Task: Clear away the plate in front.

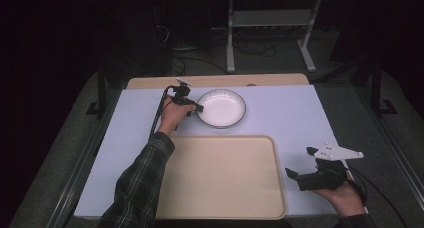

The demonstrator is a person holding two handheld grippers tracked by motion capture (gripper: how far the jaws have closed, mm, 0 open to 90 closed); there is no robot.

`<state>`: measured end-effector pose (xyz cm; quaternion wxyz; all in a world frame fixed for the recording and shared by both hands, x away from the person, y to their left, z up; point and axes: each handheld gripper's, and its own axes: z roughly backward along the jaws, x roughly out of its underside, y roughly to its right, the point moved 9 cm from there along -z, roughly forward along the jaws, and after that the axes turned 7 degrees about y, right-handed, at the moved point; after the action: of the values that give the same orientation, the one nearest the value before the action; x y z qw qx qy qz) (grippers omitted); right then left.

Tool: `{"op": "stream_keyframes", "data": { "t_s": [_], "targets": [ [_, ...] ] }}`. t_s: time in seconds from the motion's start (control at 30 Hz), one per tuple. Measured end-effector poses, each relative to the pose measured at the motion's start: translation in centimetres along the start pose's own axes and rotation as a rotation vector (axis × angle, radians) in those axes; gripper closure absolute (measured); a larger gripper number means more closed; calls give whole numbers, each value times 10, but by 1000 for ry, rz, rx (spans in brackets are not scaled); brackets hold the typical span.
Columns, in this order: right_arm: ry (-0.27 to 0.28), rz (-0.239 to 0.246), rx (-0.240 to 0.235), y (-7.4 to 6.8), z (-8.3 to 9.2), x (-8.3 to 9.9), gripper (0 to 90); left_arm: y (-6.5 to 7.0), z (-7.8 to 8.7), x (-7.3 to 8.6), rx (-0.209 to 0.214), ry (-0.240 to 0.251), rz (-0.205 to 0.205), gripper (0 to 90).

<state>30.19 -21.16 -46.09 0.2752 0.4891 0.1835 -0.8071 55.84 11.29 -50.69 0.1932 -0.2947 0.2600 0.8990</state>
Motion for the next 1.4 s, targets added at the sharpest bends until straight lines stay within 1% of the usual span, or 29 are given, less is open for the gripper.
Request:
{"op": "stream_keyframes", "data": {
  "t_s": [0.07, 0.13, 0.2, 0.27, 0.4, 0.5, 0.53, 0.6, 0.8, 0.83, 0.87, 1.0, 1.1, 1.2, 1.23, 1.37, 1.4],
  "targets": [
    [-1, -3, 1, 0, 0, 0, 0, 0, 0, 0, -4, -6, 6, 719],
    [-1, -4, 2, 0, 0, 0, 0, 0, 0, -1, -2, -14, 35, 728],
    [-3, -2, 1, 0, -1, 0, 0, 0, 0, -1, -6, -21, 53, 740],
    [-5, -1, 2, 0, -1, 0, 0, -1, 0, -2, -5, -25, 86, 753],
    [-4, -3, 4, 1, 0, 0, 0, -1, 1, -4, 5, -22, 126, 782],
    [-2, -4, 7, 2, 0, 0, 0, 0, 4, -7, 25, -10, 142, 817],
    [-1, -3, 8, 2, 0, 0, 0, 1, 6, -9, 34, -6, 139, 830],
    [-2, -5, 8, 3, 0, 0, 0, 3, 7, -10, 35, -3, 133, 843],
    [1, 3, 17, 3, 1, 0, 9, 5, 12, -12, 56, 14, 144, 858],
    [1, 3, 19, 3, 1, 0, 10, 6, 13, -13, 68, 27, 151, 863],
    [-1, 2, 20, 3, 1, 0, 9, 6, 14, -14, 68, 29, 147, 868],
    [-1, 4, 20, 3, 1, 0, 9, 8, 15, -15, 75, 45, 154, 875],
    [-1, 3, 19, 3, 1, 1, 9, 10, 15, -17, 66, 58, 141, 877],
    [1, 4, 19, 3, 1, 0, 9, 11, 16, -18, 58, 60, 129, 877],
    [1, 3, 19, 3, 1, 0, 9, 11, 17, -19, 50, 64, 124, 877],
    [0, 2, 19, 3, 1, 1, 10, 10, 21, -21, 39, 66, 112, 876],
    [1, 3, 18, 3, 1, 0, 9, 10, 22, -22, 34, 69, 102, 876]
  ]
}}
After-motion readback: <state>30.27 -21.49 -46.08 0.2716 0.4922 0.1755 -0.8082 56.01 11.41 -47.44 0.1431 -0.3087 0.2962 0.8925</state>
